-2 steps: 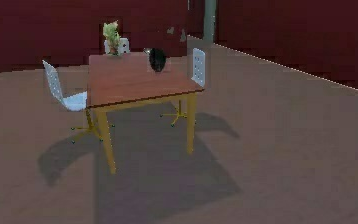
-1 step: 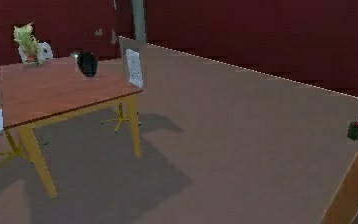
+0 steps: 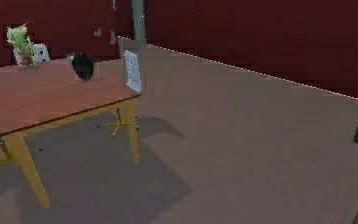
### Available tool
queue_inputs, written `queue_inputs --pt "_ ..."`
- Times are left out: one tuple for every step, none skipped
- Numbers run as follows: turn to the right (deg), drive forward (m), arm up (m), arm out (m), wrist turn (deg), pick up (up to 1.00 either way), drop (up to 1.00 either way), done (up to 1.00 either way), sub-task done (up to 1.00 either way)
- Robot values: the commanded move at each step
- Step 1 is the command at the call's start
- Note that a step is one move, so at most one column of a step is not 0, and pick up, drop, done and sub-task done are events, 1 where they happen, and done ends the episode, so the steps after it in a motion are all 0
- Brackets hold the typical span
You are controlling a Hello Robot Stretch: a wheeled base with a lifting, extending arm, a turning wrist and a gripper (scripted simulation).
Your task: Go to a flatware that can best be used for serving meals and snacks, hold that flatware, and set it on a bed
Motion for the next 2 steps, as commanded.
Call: queue_inputs --pt "-27.0 0.00 0.00 0.00 0.0 0.00 0.00 0.00 0.00" --pt "0.0 0.10 0.00 0.00 0.0 0.00 0.00 0.00 0.00"
